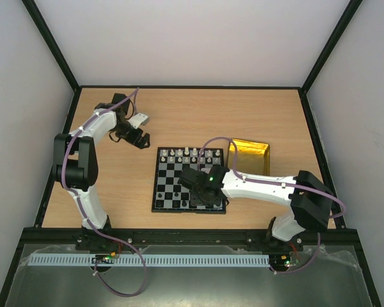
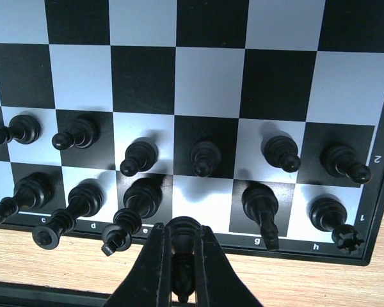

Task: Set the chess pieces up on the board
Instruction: Place the chess piece on the chessboard.

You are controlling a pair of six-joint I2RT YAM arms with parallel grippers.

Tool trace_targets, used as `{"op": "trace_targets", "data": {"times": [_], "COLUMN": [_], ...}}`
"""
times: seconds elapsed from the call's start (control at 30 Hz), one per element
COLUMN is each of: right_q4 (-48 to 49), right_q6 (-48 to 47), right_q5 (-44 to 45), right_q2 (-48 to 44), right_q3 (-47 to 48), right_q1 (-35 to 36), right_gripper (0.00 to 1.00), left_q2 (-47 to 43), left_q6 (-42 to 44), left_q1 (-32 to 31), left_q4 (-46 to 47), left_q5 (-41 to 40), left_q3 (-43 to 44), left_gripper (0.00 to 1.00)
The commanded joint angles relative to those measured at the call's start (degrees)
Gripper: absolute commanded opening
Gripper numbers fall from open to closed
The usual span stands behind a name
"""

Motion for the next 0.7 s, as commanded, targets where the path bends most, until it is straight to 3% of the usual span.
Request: {"op": "trace_targets", "data": {"times": [0.0, 0.27, 0.67], "right_q4": [0.68, 0.95, 3.28], "right_q6": [1.28, 1.26, 1.58], "right_q5": [0.55, 1.03, 0.28], "right_q2": [0.7, 1.07, 0.94], "right_q3": [-0.26, -1.05, -3.57], "right_q1": [0.63, 0.64, 0.71], "right_gripper": [0.02, 0.08, 0.07], "left_q2": [-1.11, -1.24, -0.93], "left_q6": [0.09, 0.18, -0.08], "left_q1": [-0.07, -0.07, -0.07], "left_q4": [-0.49, -0.52, -0.43], "left_q5": [0.67, 0.54, 0.76], "left_q3": [0.49, 0.29, 0.24], "left_gripper": [0.99, 0.99, 0.99]}}
